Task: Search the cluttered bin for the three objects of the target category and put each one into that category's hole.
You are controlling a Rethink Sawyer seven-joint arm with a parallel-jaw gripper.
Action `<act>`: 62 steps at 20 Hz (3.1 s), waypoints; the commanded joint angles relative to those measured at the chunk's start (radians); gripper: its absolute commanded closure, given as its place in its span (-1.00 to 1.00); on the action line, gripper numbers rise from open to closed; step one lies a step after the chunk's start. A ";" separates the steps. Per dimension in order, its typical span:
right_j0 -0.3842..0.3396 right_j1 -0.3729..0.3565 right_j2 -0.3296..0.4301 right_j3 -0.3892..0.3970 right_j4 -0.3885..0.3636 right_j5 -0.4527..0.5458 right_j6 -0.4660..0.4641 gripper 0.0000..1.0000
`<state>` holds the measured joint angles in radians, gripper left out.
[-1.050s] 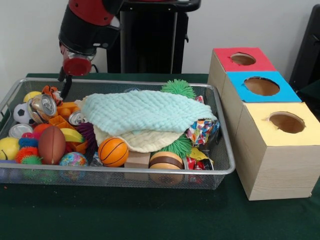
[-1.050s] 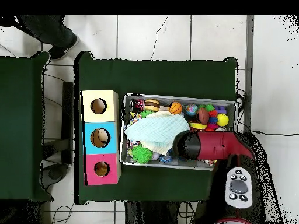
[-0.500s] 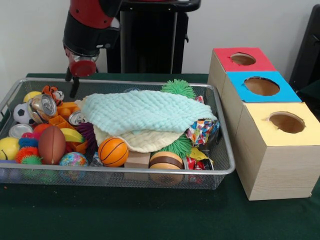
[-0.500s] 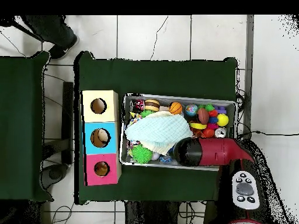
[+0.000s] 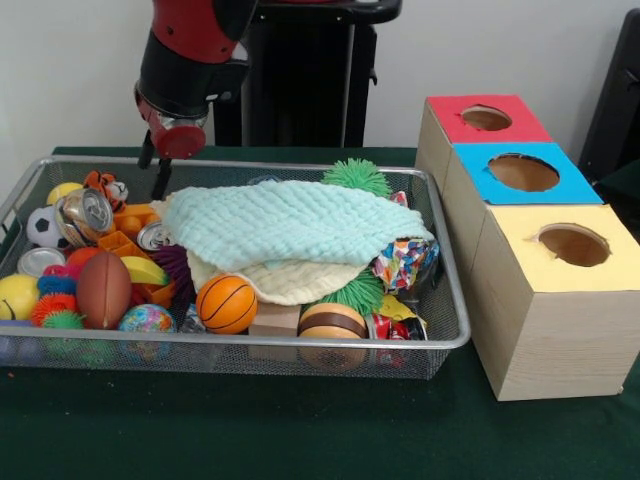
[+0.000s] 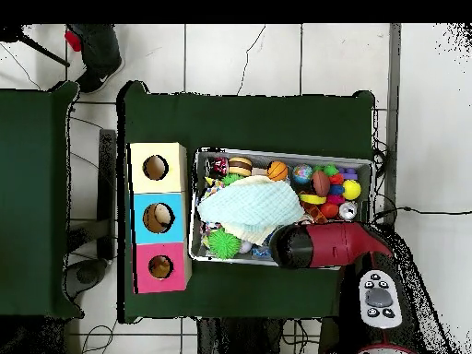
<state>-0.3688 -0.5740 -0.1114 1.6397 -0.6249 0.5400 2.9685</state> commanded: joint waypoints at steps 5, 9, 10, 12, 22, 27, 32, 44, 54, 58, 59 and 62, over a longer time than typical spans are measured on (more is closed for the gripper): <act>-0.073 0.019 0.060 0.079 -0.123 -0.108 -0.199 -1.00; -0.108 0.057 0.053 0.050 -0.166 -0.143 -0.184 -1.00; -0.116 0.062 0.053 0.045 -0.175 -0.149 -0.181 -1.00; -0.126 0.077 0.050 0.038 -0.193 -0.164 -0.166 -1.00; -0.127 0.181 0.060 0.003 -0.245 -0.253 -0.077 -1.00; -0.096 0.224 0.060 0.014 -0.216 -0.303 -0.025 -1.00; -0.085 0.205 0.056 0.053 -0.194 -0.308 -0.023 -1.00; -0.105 0.136 0.029 0.076 -0.208 -0.296 -0.055 -1.00; 0.006 0.199 -0.145 -0.043 -0.276 -0.393 0.061 1.00; -0.020 0.213 -0.129 -0.038 -0.235 -0.400 0.029 1.00; -0.030 0.199 -0.117 -0.028 -0.224 -0.390 0.012 1.00; -0.054 0.103 -0.068 0.033 -0.188 -0.321 -0.058 1.00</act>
<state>-0.3874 -0.4226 -0.2496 1.6703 -0.8458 0.1979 2.9685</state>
